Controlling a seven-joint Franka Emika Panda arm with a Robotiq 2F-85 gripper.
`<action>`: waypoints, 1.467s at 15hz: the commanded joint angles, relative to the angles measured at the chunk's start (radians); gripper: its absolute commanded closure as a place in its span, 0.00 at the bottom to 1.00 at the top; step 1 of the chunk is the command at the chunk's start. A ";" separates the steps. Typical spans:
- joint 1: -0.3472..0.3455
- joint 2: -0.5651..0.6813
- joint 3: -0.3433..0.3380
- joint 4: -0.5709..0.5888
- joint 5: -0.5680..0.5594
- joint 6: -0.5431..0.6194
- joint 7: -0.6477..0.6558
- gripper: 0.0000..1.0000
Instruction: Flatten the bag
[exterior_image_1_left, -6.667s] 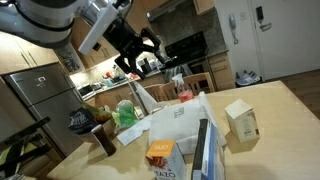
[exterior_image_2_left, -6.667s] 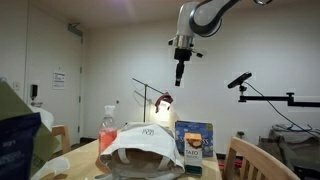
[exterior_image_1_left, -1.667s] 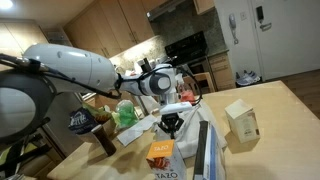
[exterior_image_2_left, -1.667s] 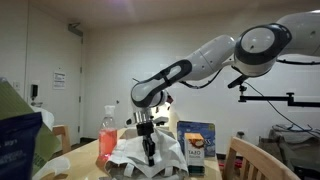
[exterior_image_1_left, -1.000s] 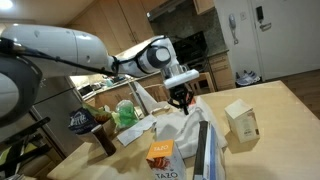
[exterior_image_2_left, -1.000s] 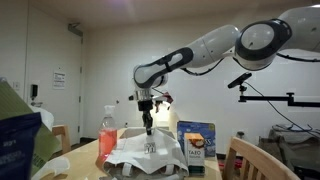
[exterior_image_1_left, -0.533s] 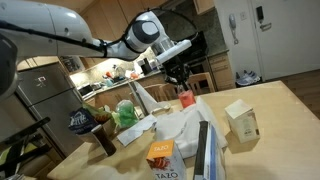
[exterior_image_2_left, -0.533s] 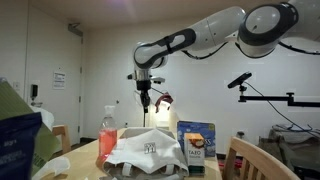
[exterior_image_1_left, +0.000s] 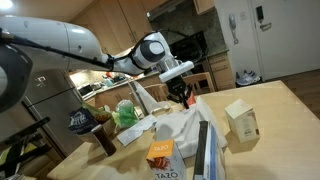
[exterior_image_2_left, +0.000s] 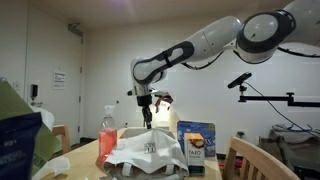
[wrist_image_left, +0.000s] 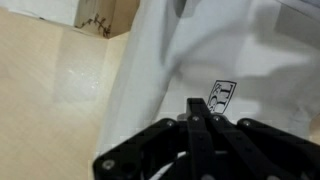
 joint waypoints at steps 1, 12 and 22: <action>0.003 0.001 -0.003 -0.049 0.002 0.026 0.036 1.00; 0.044 0.039 -0.056 -0.096 -0.085 0.048 0.060 1.00; 0.077 0.093 -0.099 -0.078 -0.145 0.116 0.064 1.00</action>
